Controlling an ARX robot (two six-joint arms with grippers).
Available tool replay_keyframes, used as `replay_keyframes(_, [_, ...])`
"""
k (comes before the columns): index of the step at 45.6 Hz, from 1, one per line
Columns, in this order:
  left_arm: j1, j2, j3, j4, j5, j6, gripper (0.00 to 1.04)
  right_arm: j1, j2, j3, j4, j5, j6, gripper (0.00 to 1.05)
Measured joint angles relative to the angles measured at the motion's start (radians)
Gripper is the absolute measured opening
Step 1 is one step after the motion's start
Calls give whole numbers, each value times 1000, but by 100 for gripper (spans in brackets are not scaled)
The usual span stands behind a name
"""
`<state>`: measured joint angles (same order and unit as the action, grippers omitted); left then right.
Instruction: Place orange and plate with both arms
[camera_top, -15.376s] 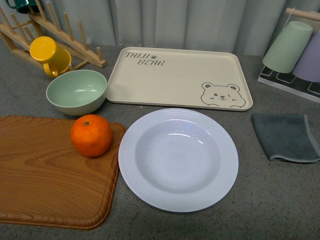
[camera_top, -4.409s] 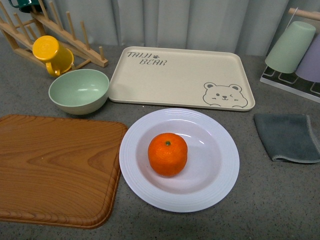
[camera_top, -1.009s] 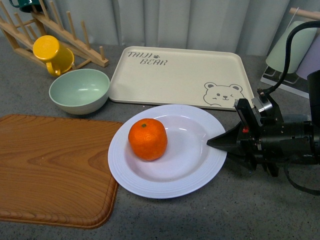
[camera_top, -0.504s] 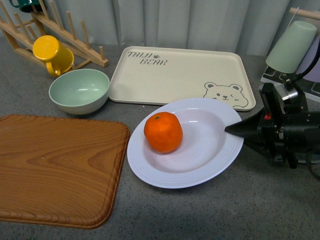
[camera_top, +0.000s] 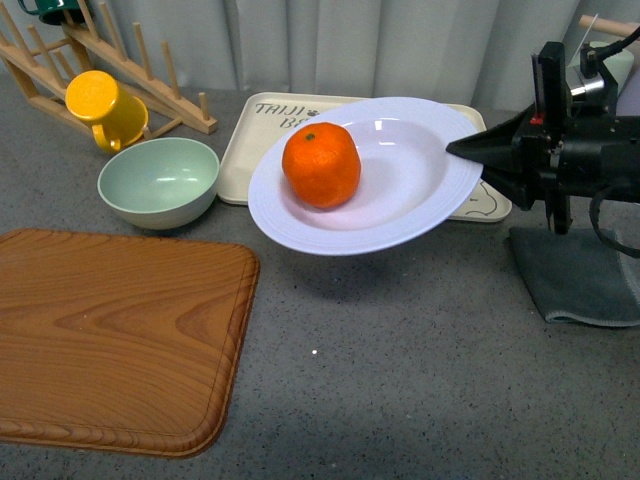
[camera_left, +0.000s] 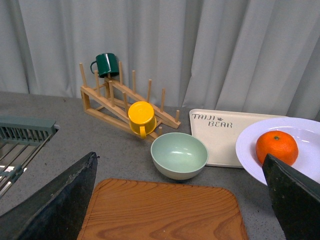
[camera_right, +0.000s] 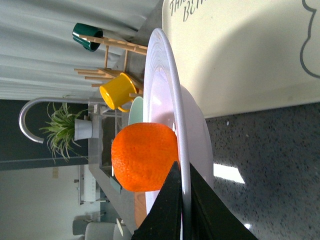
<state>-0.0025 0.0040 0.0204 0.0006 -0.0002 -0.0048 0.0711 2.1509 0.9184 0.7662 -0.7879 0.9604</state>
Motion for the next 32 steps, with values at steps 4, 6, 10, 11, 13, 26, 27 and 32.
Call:
replay_keyframes(4, [0, 0, 0, 0, 0, 0, 98, 8, 49, 68, 2, 11, 31, 1])
replay_keyframes(6, [0, 0, 0, 0, 0, 0, 98, 14, 83, 109, 8, 21, 50, 1])
replay_keyframes(10, [0, 0, 0, 0, 0, 0, 98, 25, 156, 207, 17, 39, 94, 1])
replay_keyframes(11, [0, 0, 0, 0, 0, 0, 98, 29, 180, 240, 14, 45, 103, 1])
replay_keyframes(13, [0, 0, 0, 0, 0, 0, 98, 32, 209, 286, 3, 49, 113, 1])
replay_keyframes(26, [0, 0, 0, 0, 0, 0, 98, 52, 381, 570, -134, 63, 128, 1])
replay_keyframes(27, [0, 0, 0, 0, 0, 0, 98, 53, 397, 597, -146, 64, 129, 1])
replay_keyframes(32, [0, 0, 0, 0, 0, 0, 98, 57, 493, 784, -251, 69, 117, 1])
